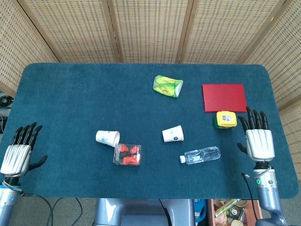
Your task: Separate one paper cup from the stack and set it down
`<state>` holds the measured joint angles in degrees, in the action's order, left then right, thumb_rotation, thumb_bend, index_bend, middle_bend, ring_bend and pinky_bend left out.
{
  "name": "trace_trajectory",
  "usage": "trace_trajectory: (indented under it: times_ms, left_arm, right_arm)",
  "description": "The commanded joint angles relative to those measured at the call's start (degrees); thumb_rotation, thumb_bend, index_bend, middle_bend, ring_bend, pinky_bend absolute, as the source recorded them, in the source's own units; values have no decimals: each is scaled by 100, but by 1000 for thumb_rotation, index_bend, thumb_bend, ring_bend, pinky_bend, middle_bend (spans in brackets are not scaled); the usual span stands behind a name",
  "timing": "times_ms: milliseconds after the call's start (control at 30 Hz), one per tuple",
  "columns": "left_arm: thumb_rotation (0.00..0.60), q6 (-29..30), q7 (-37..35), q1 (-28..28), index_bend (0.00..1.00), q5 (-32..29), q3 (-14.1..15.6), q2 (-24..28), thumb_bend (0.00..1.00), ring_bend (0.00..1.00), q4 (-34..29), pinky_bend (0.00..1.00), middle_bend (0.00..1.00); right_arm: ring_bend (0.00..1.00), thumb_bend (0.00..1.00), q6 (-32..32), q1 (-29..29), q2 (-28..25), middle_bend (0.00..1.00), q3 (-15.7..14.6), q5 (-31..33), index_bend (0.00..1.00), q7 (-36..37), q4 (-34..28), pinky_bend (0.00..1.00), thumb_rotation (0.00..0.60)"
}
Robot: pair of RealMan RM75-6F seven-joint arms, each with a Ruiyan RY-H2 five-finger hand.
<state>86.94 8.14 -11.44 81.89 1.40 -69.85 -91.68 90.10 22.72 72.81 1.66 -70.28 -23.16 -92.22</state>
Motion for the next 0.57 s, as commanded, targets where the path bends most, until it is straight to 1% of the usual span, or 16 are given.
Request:
trace_trajectory:
  times_ms: [33,133,300,433,567]
  left_arm:
    - [600,193,-65,200,0,156,116,-13,253,0,146,0,0]
    - [600,204,-123,297,0,191,151,6,253,0,240,0,0]
    - [600,181,-233,378,0,197,122,12,253,0,364,0,0]
    - [600,175,-264,405,0,232,56,-33,254,0,462,0,0]
    - [600,173,-230,421,0,273,11,-62,253,0,494,0,0]
  right_arm:
    - [0,114,198,-263,-112,0,-79,-257,224,191,223,53,600]
    - [0,114,294,-458,-167,0,-96,-367,224,359,355,46,600]
    - [0,113,233,-706,-232,0,-149,-461,224,750,488,34,600]
    - [0,113,227,-881,-101,0,-186,-630,224,980,805,35,600]
    - [0,114,113,-940,-54,0,-139,-650,224,1009,933,34,600]
